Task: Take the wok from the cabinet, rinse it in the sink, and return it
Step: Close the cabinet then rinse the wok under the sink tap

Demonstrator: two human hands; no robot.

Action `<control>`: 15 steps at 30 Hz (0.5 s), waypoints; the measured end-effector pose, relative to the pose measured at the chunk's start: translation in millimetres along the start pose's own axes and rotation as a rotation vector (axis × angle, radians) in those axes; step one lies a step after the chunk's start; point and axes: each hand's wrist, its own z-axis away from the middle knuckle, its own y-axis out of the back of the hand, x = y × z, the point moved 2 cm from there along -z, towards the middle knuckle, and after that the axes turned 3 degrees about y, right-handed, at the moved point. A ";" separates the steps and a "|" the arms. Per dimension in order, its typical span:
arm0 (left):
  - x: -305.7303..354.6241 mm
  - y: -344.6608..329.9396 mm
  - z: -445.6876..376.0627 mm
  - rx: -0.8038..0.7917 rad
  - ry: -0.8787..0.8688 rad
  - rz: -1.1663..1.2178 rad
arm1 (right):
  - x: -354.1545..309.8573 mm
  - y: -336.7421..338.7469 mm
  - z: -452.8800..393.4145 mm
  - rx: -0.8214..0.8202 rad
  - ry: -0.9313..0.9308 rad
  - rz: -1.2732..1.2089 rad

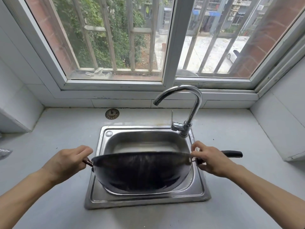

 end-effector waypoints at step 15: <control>5.7 1.2 3.8 0.125 -0.002 -0.186 | -13.0 7.9 1.6 0.181 0.013 0.104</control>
